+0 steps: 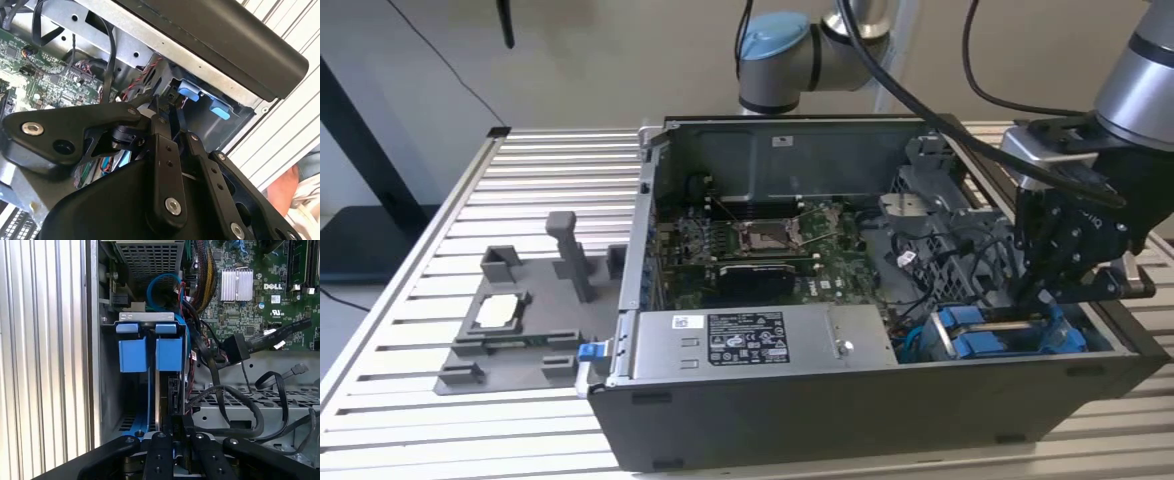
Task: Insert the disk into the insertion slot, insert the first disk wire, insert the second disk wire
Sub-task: 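Insert the first disk wire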
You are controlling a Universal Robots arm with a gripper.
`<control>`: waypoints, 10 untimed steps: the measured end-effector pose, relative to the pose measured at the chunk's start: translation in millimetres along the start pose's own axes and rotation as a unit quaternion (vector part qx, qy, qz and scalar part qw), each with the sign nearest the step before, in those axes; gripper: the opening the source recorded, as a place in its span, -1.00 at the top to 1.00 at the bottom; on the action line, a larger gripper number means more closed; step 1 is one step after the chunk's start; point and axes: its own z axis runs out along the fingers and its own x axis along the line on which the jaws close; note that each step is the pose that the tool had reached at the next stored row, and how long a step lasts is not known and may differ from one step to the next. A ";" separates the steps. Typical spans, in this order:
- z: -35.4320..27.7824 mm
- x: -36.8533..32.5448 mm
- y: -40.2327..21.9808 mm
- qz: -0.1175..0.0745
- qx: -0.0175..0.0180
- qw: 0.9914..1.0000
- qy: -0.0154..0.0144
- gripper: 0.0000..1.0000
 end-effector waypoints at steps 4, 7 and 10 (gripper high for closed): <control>0.8 0.0 0.0 0.000 0.000 1.000 0.000 0.62; 1.6 0.0 0.1 0.000 0.000 1.000 -0.001 0.58; -0.1 0.0 0.1 0.000 0.000 1.000 -0.001 0.46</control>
